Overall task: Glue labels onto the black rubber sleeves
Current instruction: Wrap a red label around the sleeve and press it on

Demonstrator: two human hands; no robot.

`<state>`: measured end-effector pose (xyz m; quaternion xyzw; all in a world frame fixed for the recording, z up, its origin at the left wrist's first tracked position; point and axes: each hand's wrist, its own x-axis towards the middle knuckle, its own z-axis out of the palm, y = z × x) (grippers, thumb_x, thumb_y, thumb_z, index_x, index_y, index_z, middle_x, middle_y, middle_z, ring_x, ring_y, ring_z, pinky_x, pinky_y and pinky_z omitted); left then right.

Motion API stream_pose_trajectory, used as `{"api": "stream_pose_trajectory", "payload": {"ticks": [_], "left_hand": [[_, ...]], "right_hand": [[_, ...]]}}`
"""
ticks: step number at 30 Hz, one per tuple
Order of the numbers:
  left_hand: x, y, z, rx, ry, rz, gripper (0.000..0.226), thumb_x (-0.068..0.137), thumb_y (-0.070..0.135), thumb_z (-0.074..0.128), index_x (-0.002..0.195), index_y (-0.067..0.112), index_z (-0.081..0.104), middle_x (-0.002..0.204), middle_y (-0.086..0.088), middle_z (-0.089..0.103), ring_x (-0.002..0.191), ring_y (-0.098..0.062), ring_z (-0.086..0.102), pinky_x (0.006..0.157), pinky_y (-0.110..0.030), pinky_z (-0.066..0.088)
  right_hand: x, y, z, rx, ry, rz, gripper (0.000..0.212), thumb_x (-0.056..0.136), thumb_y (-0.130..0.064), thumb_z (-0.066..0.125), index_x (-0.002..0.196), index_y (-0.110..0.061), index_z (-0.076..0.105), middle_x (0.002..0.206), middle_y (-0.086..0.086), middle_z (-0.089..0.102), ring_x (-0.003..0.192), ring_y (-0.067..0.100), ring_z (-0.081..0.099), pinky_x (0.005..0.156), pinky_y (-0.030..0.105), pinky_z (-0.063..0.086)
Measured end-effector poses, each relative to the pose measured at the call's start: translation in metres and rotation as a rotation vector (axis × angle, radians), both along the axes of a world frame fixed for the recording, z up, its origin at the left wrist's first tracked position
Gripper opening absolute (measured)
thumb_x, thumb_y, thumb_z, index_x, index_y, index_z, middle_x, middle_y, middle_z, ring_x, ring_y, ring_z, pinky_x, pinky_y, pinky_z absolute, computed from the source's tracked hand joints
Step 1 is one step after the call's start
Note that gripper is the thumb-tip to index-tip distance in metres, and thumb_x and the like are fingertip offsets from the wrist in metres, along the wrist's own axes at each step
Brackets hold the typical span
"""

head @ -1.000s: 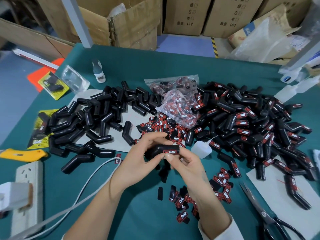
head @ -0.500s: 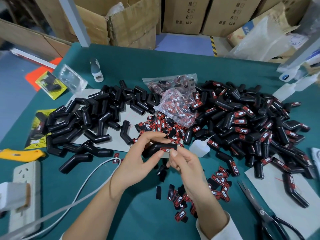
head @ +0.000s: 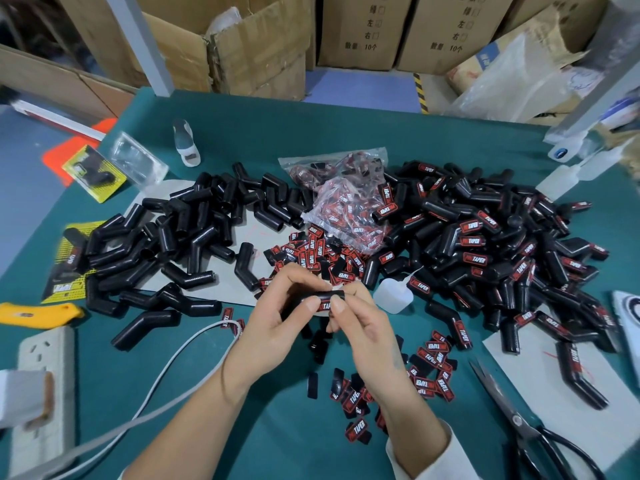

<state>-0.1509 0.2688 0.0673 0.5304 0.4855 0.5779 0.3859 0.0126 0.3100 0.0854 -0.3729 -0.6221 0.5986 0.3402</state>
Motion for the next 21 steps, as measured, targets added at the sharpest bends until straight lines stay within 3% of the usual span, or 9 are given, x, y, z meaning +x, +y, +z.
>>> {"api": "stream_pose_trajectory", "payload": {"ticks": [4,6,8,11,14,18,21], "left_hand": [[-0.002,-0.001,0.004,0.065,0.041,0.053,0.027,0.099,0.017,0.066,0.118,0.036,0.065,0.115,0.003,0.068,0.111,-0.022,0.066,0.099,-0.030,0.050],[-0.001,-0.002,0.007,0.110,0.051,0.092,0.031,0.097,0.017,0.070,0.118,0.040,0.065,0.117,0.006,0.071,0.113,-0.023,0.068,0.100,-0.032,0.052],[0.001,-0.003,0.007,0.151,0.064,0.111,0.028,0.099,0.024,0.073,0.119,0.041,0.066,0.118,0.007,0.072,0.113,-0.023,0.069,0.100,-0.033,0.053],[0.004,-0.004,0.007,0.163,0.076,0.115,0.029,0.099,0.026,0.073,0.122,0.043,0.065,0.118,0.007,0.073,0.113,-0.023,0.070,0.099,-0.032,0.053],[0.005,-0.005,0.007,0.147,0.075,0.069,0.029,0.100,0.024,0.072,0.123,0.040,0.065,0.120,0.004,0.072,0.116,-0.026,0.068,0.101,-0.034,0.052],[-0.001,-0.003,0.006,0.063,0.150,-0.045,0.024,0.105,0.024,0.063,0.128,0.029,0.069,0.127,0.002,0.071,0.124,-0.026,0.065,0.107,-0.036,0.049],[-0.005,-0.002,0.009,0.027,0.153,-0.083,0.028,0.109,0.029,0.056,0.131,0.025,0.072,0.133,0.003,0.072,0.126,-0.023,0.065,0.101,-0.028,0.050]], "right_hand": [[0.002,0.000,0.002,0.033,-0.006,0.017,0.038,0.105,-0.056,0.050,0.078,-0.032,0.063,0.099,-0.002,0.050,0.088,0.017,0.053,0.081,0.020,0.043],[0.003,0.000,0.003,0.050,0.043,0.032,0.025,0.103,-0.052,0.056,0.093,-0.036,0.072,0.103,-0.006,0.053,0.093,0.012,0.056,0.084,0.021,0.046],[0.004,-0.001,0.002,0.071,0.086,0.005,0.024,0.101,-0.047,0.063,0.106,-0.029,0.078,0.103,-0.004,0.055,0.097,0.013,0.058,0.086,0.024,0.047],[0.006,0.000,0.001,0.083,0.092,-0.031,0.028,0.100,-0.044,0.065,0.097,-0.020,0.079,0.092,-0.005,0.052,0.088,0.010,0.053,0.080,0.023,0.043],[0.009,-0.001,0.000,0.090,0.114,-0.044,0.021,0.099,-0.034,0.065,0.088,-0.022,0.078,0.087,-0.009,0.048,0.082,0.008,0.049,0.074,0.020,0.039],[0.007,0.000,0.001,0.088,0.110,-0.034,0.026,0.101,-0.042,0.064,0.085,-0.026,0.075,0.087,-0.016,0.046,0.082,0.006,0.047,0.076,0.020,0.039],[0.007,0.003,-0.002,0.096,0.066,-0.001,0.031,0.102,-0.045,0.061,0.096,-0.019,0.078,0.089,-0.019,0.049,0.088,0.007,0.050,0.081,0.020,0.041]]}}
